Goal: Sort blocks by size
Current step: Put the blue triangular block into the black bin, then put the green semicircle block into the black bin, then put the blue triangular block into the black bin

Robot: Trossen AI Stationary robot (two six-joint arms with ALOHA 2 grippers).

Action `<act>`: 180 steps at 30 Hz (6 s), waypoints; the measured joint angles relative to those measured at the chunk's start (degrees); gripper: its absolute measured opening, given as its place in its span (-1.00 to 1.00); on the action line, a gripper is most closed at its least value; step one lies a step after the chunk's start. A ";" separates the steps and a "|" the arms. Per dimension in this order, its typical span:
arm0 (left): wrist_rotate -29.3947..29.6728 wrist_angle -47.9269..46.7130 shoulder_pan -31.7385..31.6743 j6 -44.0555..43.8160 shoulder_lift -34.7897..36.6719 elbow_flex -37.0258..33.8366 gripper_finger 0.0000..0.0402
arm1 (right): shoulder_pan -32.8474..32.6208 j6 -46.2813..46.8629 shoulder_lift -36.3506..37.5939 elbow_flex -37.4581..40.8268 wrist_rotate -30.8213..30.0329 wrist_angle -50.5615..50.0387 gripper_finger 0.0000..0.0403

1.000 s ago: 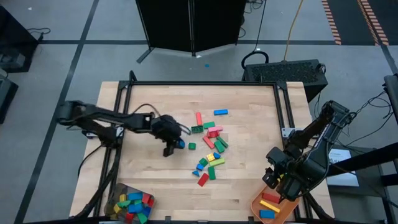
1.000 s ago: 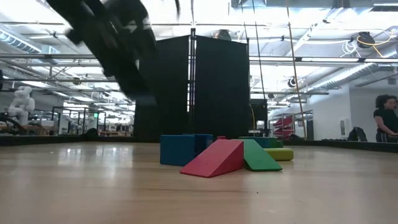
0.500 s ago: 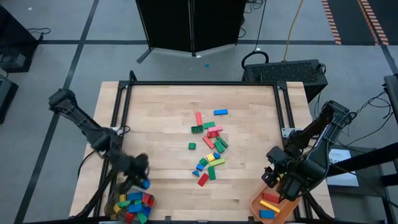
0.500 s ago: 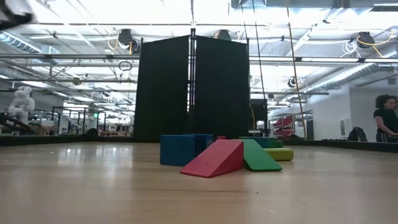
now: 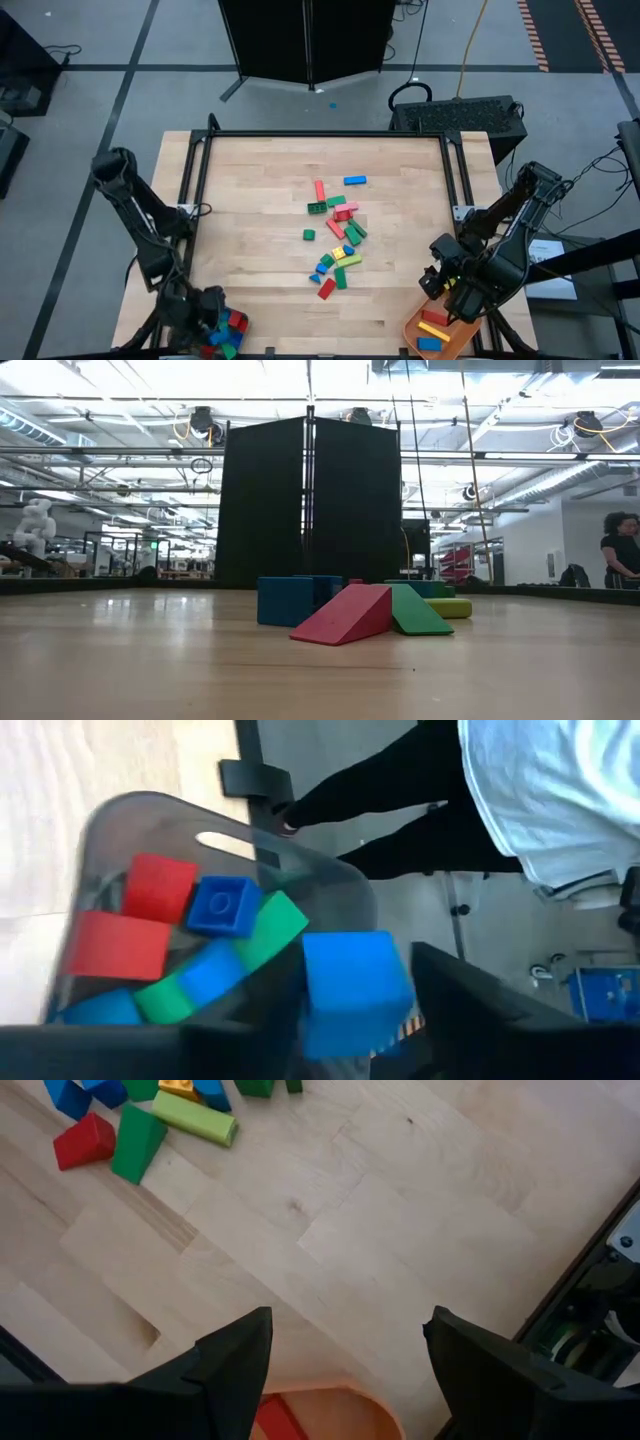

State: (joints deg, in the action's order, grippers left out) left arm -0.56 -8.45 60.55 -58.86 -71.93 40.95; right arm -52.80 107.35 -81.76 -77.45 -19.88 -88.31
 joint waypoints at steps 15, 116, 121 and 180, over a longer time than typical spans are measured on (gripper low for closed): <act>12.35 -6.51 -17.50 9.61 2.67 0.02 0.40 | -0.02 -1.64 -0.02 0.00 0.01 0.13 0.27; 16.34 -8.43 -12.96 10.76 0.88 3.53 0.60 | 2.51 -8.39 -0.02 -0.02 -1.27 2.81 0.27; 32.24 -2.63 -20.32 35.67 0.28 4.05 0.60 | 2.51 -8.99 -0.02 -0.02 -1.56 2.80 0.27; 6.66 35.15 -37.41 51.70 -35.85 4.14 0.38 | 2.51 -12.26 -0.02 -0.02 -1.50 2.73 0.27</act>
State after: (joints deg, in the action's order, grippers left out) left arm 6.10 26.70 23.15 -7.17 -107.78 45.09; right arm -50.28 95.09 -81.78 -77.47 -21.39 -85.58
